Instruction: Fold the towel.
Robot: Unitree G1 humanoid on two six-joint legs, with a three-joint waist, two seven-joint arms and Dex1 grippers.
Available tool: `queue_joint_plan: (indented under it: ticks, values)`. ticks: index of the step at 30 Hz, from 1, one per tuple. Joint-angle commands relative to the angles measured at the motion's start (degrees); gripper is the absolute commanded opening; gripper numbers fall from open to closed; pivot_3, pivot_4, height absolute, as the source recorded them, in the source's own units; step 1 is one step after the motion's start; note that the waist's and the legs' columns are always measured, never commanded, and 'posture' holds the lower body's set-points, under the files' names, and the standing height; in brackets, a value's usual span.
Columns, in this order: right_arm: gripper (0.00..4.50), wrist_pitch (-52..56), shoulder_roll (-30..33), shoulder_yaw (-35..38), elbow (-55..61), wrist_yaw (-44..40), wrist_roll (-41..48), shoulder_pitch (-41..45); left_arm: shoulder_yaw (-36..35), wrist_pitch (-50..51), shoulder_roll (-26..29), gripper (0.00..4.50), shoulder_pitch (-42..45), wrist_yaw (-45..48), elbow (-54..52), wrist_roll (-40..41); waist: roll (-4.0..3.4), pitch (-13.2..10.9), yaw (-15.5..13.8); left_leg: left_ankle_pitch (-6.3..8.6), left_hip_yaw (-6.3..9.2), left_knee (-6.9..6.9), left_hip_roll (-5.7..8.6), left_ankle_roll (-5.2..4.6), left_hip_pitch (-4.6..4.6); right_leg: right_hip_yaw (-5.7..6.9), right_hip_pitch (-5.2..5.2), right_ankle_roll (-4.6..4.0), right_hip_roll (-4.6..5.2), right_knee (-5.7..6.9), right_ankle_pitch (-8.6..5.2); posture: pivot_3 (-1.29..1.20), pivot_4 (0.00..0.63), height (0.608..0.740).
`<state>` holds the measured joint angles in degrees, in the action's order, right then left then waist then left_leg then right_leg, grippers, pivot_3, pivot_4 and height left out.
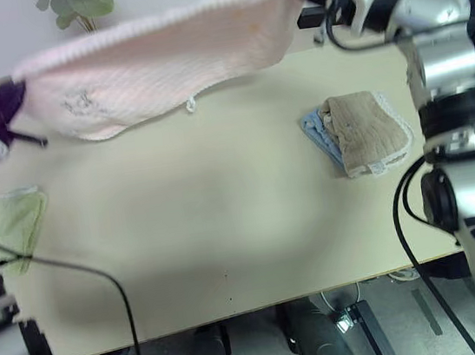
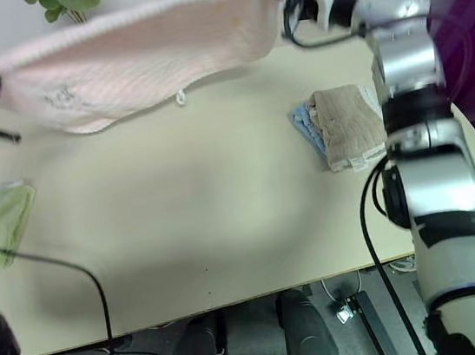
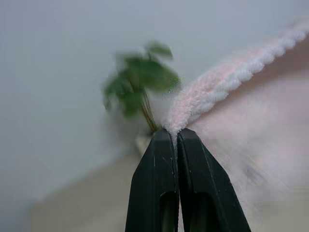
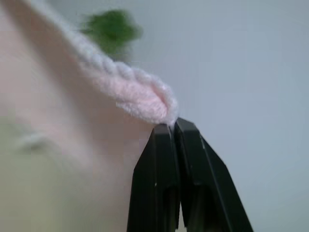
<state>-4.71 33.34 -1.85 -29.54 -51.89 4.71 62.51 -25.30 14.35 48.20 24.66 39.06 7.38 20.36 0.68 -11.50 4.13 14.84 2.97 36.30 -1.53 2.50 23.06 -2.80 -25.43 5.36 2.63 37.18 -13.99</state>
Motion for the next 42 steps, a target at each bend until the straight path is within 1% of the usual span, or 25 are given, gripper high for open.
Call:
queue_joint_plan:
  ticks: [1, 4, 7, 8, 10, 12, 15, 17, 21, 26, 32, 37, 42]
  values:
    - [0.02, 12.56, 4.15, -0.38, 20.7, -7.3, 7.35, -13.02, -7.51, 5.4, 2.65, 0.0, -14.46, 7.58, -12.21, 5.52, -0.02, -0.02, -0.23, 0.0, 0.0, 0.03, -0.01, 0.0, 0.03, 0.0, -0.01, 0.0, 0.03, 0.02, 0.0, 0.0, 0.15, 0.737]
    - [0.02, 20.53, 8.92, 0.03, 31.42, -11.88, 11.68, -24.02, -10.67, 7.93, 3.47, 0.0, -26.33, 10.81, -17.5, 5.8, -0.06, -0.06, -1.13, -0.01, 0.03, 0.37, 0.02, 0.02, 0.17, 0.03, -0.02, -0.01, 0.07, -0.05, -0.01, 0.0, 0.15, 0.737]
    - [0.02, 26.23, 11.94, 1.63, 36.71, -12.91, 14.83, -29.29, -13.82, 11.41, 4.1, 0.0, -32.03, 12.54, -20.61, 7.88, -0.03, -0.08, -1.78, 0.0, 0.04, 0.78, 0.02, 0.0, 0.07, 0.03, 0.21, -0.08, 0.0, 0.03, -0.01, 0.0, 0.15, 0.737]
    - [0.02, 28.64, 15.33, 2.95, 40.23, -16.1, 17.33, -34.04, -16.25, 14.09, 4.79, 0.0, -36.02, 15.33, -22.53, 9.31, 0.01, -0.07, -1.93, 0.0, 0.04, 0.83, 0.01, 0.01, -0.01, 0.03, 0.3, -0.39, -0.01, 0.0, -0.05, 0.0, 0.15, 0.737]
    - [0.02, 32.13, 20.05, 5.05, 45.15, -20.15, 21.06, -40.55, -19.53, 17.88, 6.06, 0.0, -41.77, 19.32, -25.06, 11.1, 0.16, 0.01, -2.23, -0.02, 0.08, 0.87, -0.01, 0.03, -0.17, 0.09, 0.55, -0.45, -0.02, -0.1, -0.04, 0.0, 0.15, 0.737]
    - [0.02, 34.54, 22.46, 6.89, 47.32, -21.12, 23.92, -43.63, -21.13, 20.06, 7.63, 0.0, -45.59, 21.95, -25.87, 11.59, 0.18, 0.02, -2.11, 0.06, -0.04, 0.75, -0.01, -0.06, -0.74, 0.05, 1.11, -0.41, 0.06, -0.27, -0.22, 0.0, 0.15, 0.737]
    - [0.02, 35.47, 23.78, 7.71, 48.34, -21.02, 24.82, -45.2, -21.44, 21.31, 9.05, 0.0, -47.23, 23.53, -25.64, 11.43, 0.17, 0.02, -1.82, 0.07, -0.05, 0.78, -0.02, -0.07, -0.76, 0.03, 1.05, -0.42, 0.0, -0.18, -0.21, 0.0, 0.15, 0.737]
    - [0.02, 34.51, 23.83, 7.29, 48.09, -20.21, 23.76, -45.2, -20.71, 20.98, 9.41, 0.0, -46.76, 23.63, -25.11, 10.94, 0.18, 0.03, -1.64, 0.07, -0.05, 0.77, -0.06, -0.07, -0.77, 0.04, 1.03, -0.43, -0.03, -0.17, -0.21, 0.0, 0.15, 0.737]
    - [0.02, 32.28, 20.95, 4.94, 44.78, -15.67, 20.24, -41.78, -16.1, 18.3, 9.01, 0.0, -41.07, 20.68, -22.14, 9.14, 0.18, 0.02, -1.65, 0.07, -0.07, 0.75, -0.05, -0.08, -0.7, 0.03, 0.96, -0.42, -0.04, -0.19, -0.21, 0.0, 0.15, 0.737]
    - [0.02, 23.58, 14.16, -1.72, 29.79, -7.16, 8.32, -32.52, -3.82, 8.09, 7.94, 0.0, -27.09, 14.67, -8.51, 0.15, 0.2, 0.04, -1.7, 0.07, -0.08, 0.78, -0.04, -0.08, -0.73, 0.02, 0.98, -0.43, -0.05, -0.15, -0.18, 0.0, 0.15, 0.737]
    - [0.02, 16.99, 7.26, -5.41, 16.66, -4.14, 2.95, -25.15, 5.09, -0.6, 6.79, 0.0, -16.41, 13.68, 4.39, -5.36, 0.2, 0.03, -1.67, 0.08, -0.09, 0.69, -0.03, -0.09, -0.58, 0.02, 0.8, -0.18, -0.04, -0.08, -0.03, 0.0, 0.15, 0.737]
    - [0.02, 13.11, 4.03, -6.59, 9.55, -3.28, 0.56, -22.18, 8.67, -5.26, 5.3, 0.0, -10.67, 12.87, 11.58, -7.66, 0.2, 0.03, -1.65, 0.08, -0.08, 0.68, -0.04, -0.11, -0.59, 0.04, 0.78, -0.17, -0.04, -0.01, -0.02, 0.0, 0.15, 0.737]
    - [0.02, 11.09, 2.79, -6.77, 6.18, -3.11, -0.83, -21.27, 10.96, -8.15, 4.24, 0.0, -7.36, 12.73, 16.42, -8.81, 0.19, 0.03, -1.66, 0.08, -0.07, 0.69, -0.03, -0.11, -0.6, 0.04, 0.79, -0.16, -0.04, 0.02, -0.02, 0.0, 0.15, 0.737]
